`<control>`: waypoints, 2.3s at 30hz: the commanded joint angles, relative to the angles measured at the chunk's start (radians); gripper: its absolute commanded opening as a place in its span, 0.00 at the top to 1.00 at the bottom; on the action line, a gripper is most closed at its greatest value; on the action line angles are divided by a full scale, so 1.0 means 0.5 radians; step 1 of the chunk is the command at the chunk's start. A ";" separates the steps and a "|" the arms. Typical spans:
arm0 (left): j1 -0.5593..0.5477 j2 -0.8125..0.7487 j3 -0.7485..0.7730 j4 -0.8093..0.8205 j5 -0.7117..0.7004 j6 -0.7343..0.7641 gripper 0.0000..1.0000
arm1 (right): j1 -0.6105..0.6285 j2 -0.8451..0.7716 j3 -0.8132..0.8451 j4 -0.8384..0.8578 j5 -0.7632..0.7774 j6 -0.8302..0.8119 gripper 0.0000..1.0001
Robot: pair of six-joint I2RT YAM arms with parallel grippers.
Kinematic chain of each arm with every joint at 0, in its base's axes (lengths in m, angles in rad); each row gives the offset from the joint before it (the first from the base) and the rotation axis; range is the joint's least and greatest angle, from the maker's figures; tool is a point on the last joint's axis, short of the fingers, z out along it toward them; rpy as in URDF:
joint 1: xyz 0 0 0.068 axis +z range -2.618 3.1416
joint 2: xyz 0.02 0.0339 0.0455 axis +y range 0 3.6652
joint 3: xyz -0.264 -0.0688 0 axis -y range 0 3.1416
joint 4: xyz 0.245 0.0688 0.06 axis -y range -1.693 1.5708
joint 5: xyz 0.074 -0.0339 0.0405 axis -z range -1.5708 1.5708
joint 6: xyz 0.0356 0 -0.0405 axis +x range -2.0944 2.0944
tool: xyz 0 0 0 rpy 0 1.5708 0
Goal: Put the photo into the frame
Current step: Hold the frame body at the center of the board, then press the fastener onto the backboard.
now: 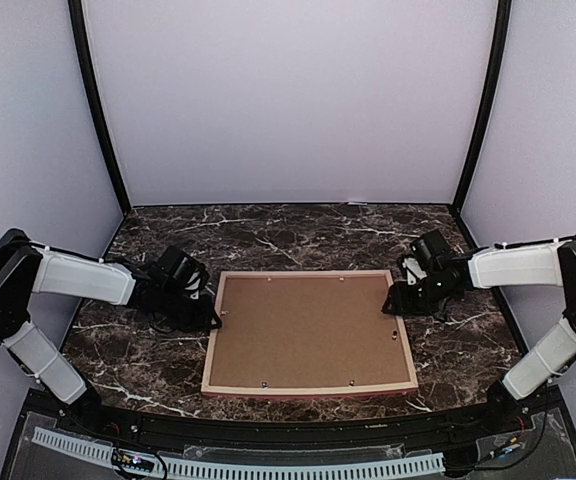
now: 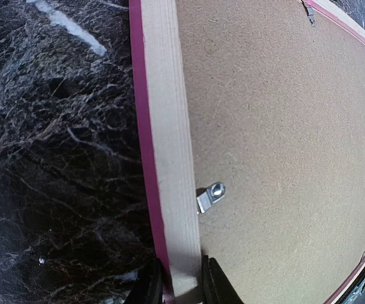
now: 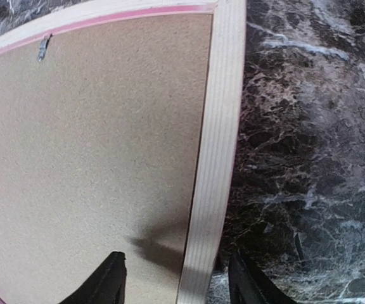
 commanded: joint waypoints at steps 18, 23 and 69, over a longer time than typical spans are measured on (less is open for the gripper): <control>-0.046 -0.010 -0.082 -0.036 -0.059 -0.047 0.79 | 0.073 -0.529 -0.354 0.009 -0.094 0.207 0.15; -0.048 -0.004 -0.075 -0.057 -0.080 -0.043 0.79 | 0.120 -0.547 -0.438 0.044 -0.081 0.265 0.20; -0.057 0.026 -0.071 -0.059 -0.052 -0.015 0.79 | 0.156 -0.257 -0.352 -0.031 -0.095 0.070 0.66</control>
